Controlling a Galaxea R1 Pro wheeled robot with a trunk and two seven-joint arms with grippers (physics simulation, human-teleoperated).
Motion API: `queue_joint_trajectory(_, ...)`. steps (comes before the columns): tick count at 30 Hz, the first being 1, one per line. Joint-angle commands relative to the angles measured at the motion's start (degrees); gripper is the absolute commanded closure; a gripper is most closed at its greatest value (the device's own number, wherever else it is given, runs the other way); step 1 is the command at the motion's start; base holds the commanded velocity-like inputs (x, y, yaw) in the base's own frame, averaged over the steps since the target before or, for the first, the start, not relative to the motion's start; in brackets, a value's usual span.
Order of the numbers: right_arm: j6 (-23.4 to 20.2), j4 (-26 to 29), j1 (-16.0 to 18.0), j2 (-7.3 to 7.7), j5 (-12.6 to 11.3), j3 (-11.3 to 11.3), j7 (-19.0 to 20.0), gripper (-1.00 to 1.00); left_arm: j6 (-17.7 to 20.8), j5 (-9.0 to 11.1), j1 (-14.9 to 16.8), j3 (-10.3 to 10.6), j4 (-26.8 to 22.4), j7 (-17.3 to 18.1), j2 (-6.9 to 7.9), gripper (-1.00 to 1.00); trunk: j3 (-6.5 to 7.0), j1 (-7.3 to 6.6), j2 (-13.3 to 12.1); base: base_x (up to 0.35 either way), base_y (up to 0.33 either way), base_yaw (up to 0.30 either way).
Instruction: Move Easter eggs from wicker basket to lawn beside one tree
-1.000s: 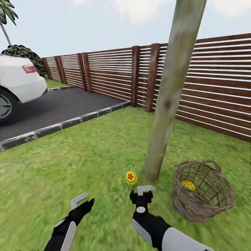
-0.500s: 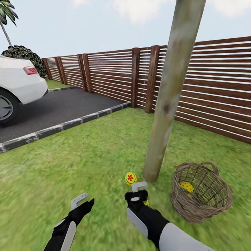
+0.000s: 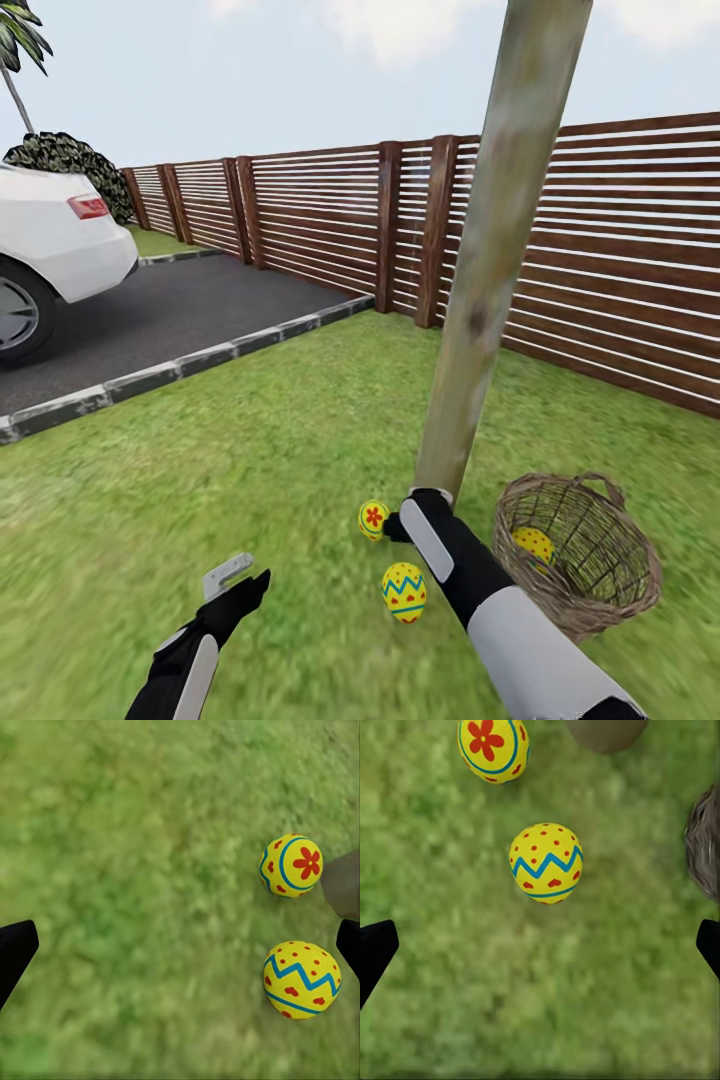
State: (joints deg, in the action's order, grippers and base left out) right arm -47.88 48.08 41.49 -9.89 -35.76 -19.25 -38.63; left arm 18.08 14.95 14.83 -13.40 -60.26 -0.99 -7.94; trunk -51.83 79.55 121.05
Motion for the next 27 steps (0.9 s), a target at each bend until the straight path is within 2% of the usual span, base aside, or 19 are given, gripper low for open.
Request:
queue_joint_trajectory(1,-0.3,-0.3,0.2,0.03,-0.6,0.1,-0.6,-1.0,0.4,0.6,0.0,-0.2,-0.1,-0.1,-0.04,-1.0,-0.06,-0.01,0.0,0.0,0.0,0.0)
queue_joint_trajectory(12,-0.6,-2.9,0.4,0.05,-0.6,0.7,-0.7,-1.0,0.4,0.6,0.0,-0.2,-0.3,0.1,-0.06,-1.0,-0.06,-0.01,0.0,0.0,-0.001,0.0)
queue_joint_trajectory(17,-0.6,-2.8,0.6,-0.11,0.0,0.6,-0.8,-1.0,0.4,0.6,0.0,-0.2,-0.3,0.1,-0.02,-1.0,-0.06,-0.01,0.0,-0.092,-0.134,0.0)
queue_joint_trajectory(19,-0.6,-2.8,1.4,-0.11,0.4,0.6,-0.9,-1.0,0.4,0.6,0.0,-0.2,-0.3,0.1,-0.02,-1.0,-0.06,-0.01,0.0,-0.141,-0.23,0.0)
queue_joint_trajectory(23,-0.6,-2.8,5.2,-0.11,1.1,0.5,-1.9,-1.0,0.4,0.6,0.0,-0.2,-0.6,0.1,-0.04,-1.0,-0.06,-0.01,0.0,-0.149,-0.258,0.0)
queue_joint_trajectory(27,-0.6,-2.8,8.0,-0.11,1.2,0.5,-5.1,-1.0,0.8,0.6,0.0,-0.2,-2.9,0.1,0.01,-1.0,-0.06,-0.01,0.0,-0.096,-0.158,0.0)
